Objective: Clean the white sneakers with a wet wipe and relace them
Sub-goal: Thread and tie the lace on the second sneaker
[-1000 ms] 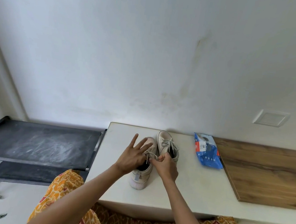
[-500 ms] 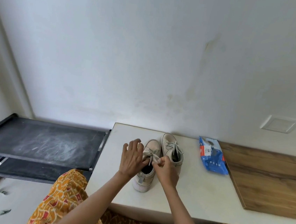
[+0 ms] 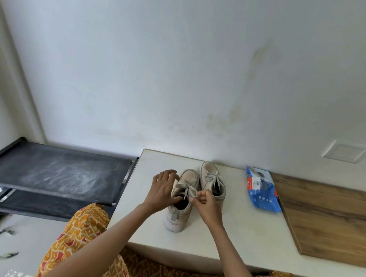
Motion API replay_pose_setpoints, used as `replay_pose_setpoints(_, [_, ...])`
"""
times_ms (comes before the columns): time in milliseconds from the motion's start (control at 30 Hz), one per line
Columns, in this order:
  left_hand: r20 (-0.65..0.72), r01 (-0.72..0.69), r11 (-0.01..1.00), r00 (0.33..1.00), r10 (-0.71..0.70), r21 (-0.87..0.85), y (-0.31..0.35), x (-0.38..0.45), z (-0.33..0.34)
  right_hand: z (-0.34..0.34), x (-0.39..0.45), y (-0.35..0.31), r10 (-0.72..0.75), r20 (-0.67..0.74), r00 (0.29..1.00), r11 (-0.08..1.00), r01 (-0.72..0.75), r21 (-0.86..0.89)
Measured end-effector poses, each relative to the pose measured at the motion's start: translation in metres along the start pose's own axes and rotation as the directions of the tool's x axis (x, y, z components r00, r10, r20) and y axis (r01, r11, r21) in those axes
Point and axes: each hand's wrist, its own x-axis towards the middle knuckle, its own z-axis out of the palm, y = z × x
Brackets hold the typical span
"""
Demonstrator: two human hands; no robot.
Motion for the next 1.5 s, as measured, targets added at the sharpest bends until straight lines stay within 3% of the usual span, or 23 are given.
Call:
replay_pose_setpoints(100, [-0.051,0.068,0.978,0.995,-0.08,-0.198,-0.001,-0.005,-0.003,-0.005,0.001,0.005,-0.032,-0.065,0.997,0.999,0.033,0.01])
replay_pose_setpoints(200, [-0.207,0.073,0.952,0.968,-0.14,-0.298,0.011,0.006,-0.006,-0.01,0.004,0.009,-0.058,-0.273,0.96,0.998,0.063,0.012])
replay_pose_setpoints(300, [-0.237,-0.046,0.987,0.971,0.009,-0.153,0.035,0.031,-0.007,-0.021,0.012,0.012,-0.079,-0.429,0.9,0.996,0.09,0.007])
replay_pose_setpoints(400, [-0.033,-0.201,0.979,0.979,0.202,0.041,0.065,0.054,0.0,-0.039,0.027,0.017,-0.079,-0.508,0.858,0.997,0.069,-0.038])
replay_pose_setpoints(533, [0.146,-0.173,0.969,0.978,0.148,0.177,0.1,0.072,0.02,-0.06,0.054,0.03,-0.058,-0.348,0.936,0.991,0.011,-0.137])
replay_pose_setpoints(633, [0.186,-0.103,0.951,0.981,0.049,0.291,0.113,0.082,0.03,-0.068,0.07,0.031,0.02,-0.149,0.989,0.997,-0.031,-0.076])
replay_pose_setpoints(733, [0.202,-0.092,0.928,0.979,0.019,0.36,0.114,0.088,0.032,-0.07,0.08,0.028,0.048,-0.034,0.998,0.998,-0.049,-0.046])
replay_pose_setpoints(900, [0.202,-0.06,0.929,0.979,-0.016,0.366,0.109,0.088,0.032,-0.066,0.087,0.025,-0.015,-0.004,1.0,0.968,0.014,-0.249])
replay_pose_setpoints(1067, [0.236,-0.12,0.878,0.972,0.008,0.464,0.113,0.087,0.032,-0.064,0.084,0.029,-0.054,-0.062,0.997,0.974,0.039,-0.224])
replay_pose_setpoints(1200, [0.302,-0.256,0.747,0.95,0.078,0.614,0.117,0.094,0.033,-0.068,0.081,0.03,-0.037,-0.077,0.996,0.992,0.027,-0.124])
replay_pose_setpoints(1333, [0.427,-0.41,0.543,0.898,0.103,0.732,0.124,0.102,0.034,-0.071,0.079,0.03,0.0,-0.073,0.997,0.999,-0.003,-0.044])
replay_pose_setpoints(1500, [0.478,-0.532,0.363,0.847,0.233,0.765,0.126,0.105,0.036,-0.07,0.077,0.032,0.026,-0.086,0.996,0.999,-0.03,-0.04])
